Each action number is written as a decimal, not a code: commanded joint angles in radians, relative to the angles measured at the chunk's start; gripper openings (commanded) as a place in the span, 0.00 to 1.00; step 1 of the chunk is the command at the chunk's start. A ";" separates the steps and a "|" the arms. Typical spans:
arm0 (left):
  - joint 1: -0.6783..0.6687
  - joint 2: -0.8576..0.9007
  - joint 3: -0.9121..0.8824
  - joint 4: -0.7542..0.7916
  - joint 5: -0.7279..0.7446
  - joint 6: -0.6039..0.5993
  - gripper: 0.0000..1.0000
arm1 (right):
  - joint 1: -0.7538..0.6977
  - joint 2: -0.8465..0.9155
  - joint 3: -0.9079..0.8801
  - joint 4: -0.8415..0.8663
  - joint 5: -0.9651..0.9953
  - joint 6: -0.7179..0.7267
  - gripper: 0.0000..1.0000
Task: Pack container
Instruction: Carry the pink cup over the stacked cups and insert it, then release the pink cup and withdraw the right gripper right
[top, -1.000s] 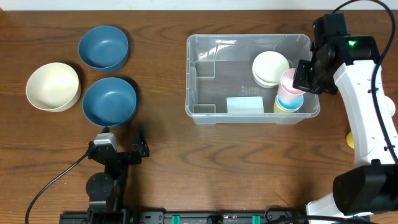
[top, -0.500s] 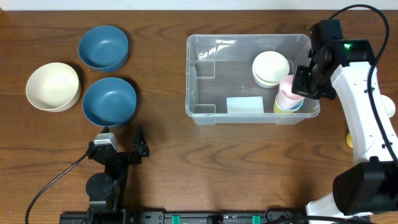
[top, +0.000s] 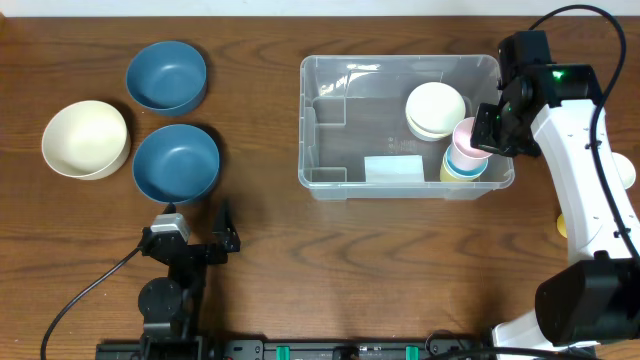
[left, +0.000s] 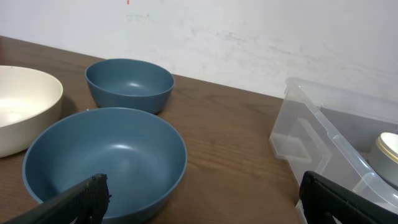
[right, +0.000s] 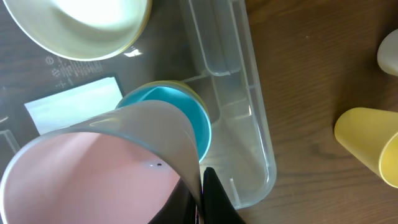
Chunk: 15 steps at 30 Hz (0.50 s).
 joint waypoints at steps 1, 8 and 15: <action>0.002 -0.006 -0.023 -0.025 -0.001 -0.009 0.98 | -0.002 0.003 -0.006 0.001 0.019 0.013 0.16; 0.002 -0.006 -0.023 -0.025 -0.001 -0.009 0.98 | -0.002 0.003 -0.006 0.006 0.018 0.013 0.43; 0.002 -0.006 -0.023 -0.025 -0.001 -0.009 0.98 | -0.002 0.001 0.024 0.008 -0.053 -0.028 0.32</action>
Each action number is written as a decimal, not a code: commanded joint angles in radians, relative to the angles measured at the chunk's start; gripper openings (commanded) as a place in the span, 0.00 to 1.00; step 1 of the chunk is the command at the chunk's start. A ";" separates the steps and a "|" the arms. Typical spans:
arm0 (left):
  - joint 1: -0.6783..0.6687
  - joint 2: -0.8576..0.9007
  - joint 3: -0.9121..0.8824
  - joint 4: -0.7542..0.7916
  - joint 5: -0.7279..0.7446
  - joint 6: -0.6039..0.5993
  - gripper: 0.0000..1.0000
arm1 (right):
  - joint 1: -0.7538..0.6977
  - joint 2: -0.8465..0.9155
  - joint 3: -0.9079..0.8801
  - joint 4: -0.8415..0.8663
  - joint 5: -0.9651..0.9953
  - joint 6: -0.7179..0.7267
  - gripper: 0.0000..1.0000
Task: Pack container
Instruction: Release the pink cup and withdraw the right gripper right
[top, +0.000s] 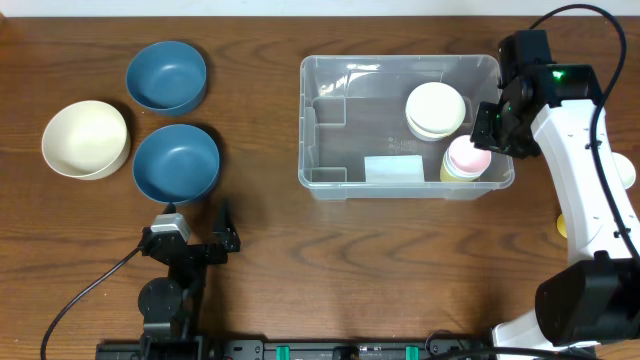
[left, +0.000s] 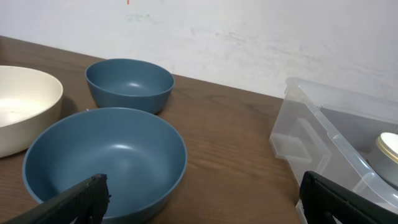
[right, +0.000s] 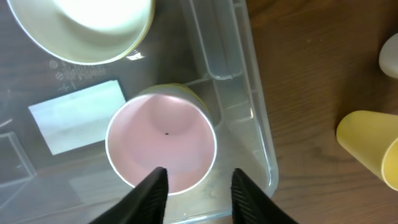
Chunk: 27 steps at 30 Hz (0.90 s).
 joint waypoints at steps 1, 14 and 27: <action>0.002 -0.006 -0.023 -0.025 0.000 -0.009 0.98 | -0.001 -0.001 0.038 -0.011 -0.053 -0.027 0.32; 0.002 -0.006 -0.023 -0.025 -0.001 -0.009 0.98 | -0.095 -0.021 0.246 -0.153 -0.053 -0.057 0.35; 0.002 -0.006 -0.023 -0.025 -0.001 -0.009 0.98 | -0.341 -0.011 0.229 -0.109 -0.006 -0.090 0.37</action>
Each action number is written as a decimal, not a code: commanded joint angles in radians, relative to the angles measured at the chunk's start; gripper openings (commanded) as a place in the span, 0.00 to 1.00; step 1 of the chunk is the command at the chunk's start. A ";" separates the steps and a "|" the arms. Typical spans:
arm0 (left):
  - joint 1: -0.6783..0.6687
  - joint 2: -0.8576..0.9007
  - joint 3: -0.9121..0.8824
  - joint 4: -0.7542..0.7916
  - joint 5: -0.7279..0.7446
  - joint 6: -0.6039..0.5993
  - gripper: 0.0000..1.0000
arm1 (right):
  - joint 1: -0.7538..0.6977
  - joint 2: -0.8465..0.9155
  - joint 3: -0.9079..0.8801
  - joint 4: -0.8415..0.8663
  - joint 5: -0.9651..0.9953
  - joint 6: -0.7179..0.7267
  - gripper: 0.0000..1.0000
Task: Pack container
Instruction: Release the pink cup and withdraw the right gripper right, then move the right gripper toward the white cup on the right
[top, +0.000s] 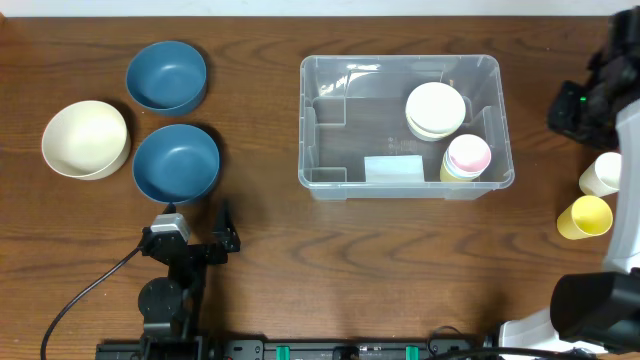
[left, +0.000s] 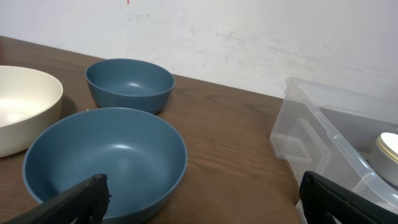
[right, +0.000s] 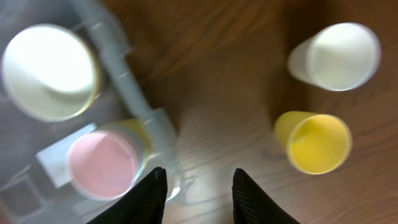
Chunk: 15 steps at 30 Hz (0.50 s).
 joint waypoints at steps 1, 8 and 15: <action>0.002 -0.006 -0.023 -0.024 -0.001 -0.009 0.98 | -0.061 0.000 -0.005 0.021 0.045 -0.019 0.37; 0.002 -0.006 -0.023 -0.024 -0.001 -0.009 0.98 | -0.158 0.080 -0.016 0.065 0.097 -0.018 0.38; 0.002 -0.006 -0.023 -0.024 -0.001 -0.009 0.98 | -0.237 0.211 -0.016 0.087 0.092 0.027 0.34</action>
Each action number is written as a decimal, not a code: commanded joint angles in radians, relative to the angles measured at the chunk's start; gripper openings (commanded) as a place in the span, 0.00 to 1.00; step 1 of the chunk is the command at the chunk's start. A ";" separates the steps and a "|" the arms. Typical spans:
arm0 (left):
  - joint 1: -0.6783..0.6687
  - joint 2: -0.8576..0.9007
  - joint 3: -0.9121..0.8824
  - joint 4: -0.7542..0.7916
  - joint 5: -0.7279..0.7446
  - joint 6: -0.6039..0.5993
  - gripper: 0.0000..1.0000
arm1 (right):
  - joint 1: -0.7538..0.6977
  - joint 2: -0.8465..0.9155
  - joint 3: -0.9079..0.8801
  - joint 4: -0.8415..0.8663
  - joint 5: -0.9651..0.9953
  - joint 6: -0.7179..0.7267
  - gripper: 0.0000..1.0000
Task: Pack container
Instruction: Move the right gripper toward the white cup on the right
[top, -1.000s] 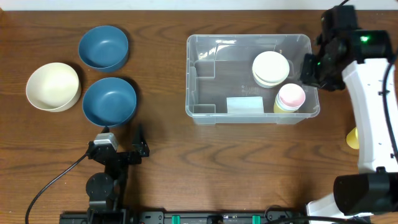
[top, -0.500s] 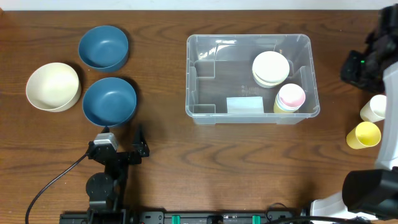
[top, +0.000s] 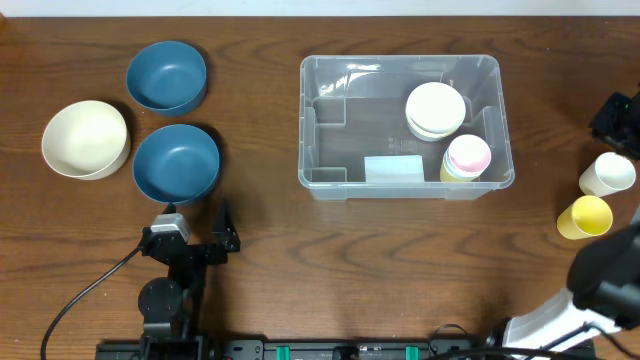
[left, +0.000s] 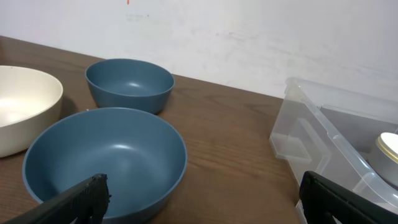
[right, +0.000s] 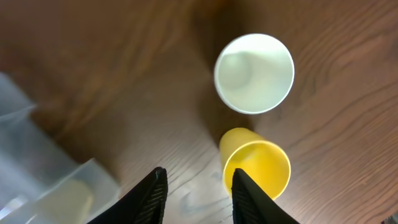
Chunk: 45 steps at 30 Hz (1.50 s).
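Observation:
The clear plastic container (top: 405, 180) sits mid-table, holding stacked cream bowls (top: 435, 109) and a pink cup (top: 467, 156) nested on a cup stack. A white cup (right: 254, 73) and a yellow cup (right: 256, 172) stand on the wood right of it, also seen as white cup (top: 606, 174) and yellow cup (top: 584, 217). My right gripper (right: 198, 193) is open, high above the table just left of the yellow cup. My left gripper (left: 199, 199) is open, low, behind the near blue bowl (left: 102, 158).
A second blue bowl (top: 166, 75) and a cream bowl (top: 85, 138) lie at the far left. The container's corner (right: 37, 168) shows at the right wrist view's left edge. A white label (top: 393, 168) lies inside the container.
My right gripper has moved further right, away from the container; the white and yellow cups now lie under it. It stays open. The left arm has not moved.
My right gripper held the pink cup tilted over the cup stack in the container. Then the pink cup sat nested on the stack and the gripper was open above it. After that the gripper was past the container's right edge, and now it is over the loose cups.

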 joint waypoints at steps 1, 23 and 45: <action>0.002 -0.006 -0.023 -0.024 -0.001 -0.009 0.98 | -0.037 0.060 -0.009 0.010 0.014 0.026 0.34; 0.002 -0.006 -0.023 -0.025 0.000 -0.009 0.98 | -0.109 0.283 -0.015 0.126 -0.012 0.002 0.31; 0.002 -0.006 -0.023 -0.024 -0.001 -0.009 0.98 | -0.094 0.258 -0.048 0.169 -0.043 0.014 0.01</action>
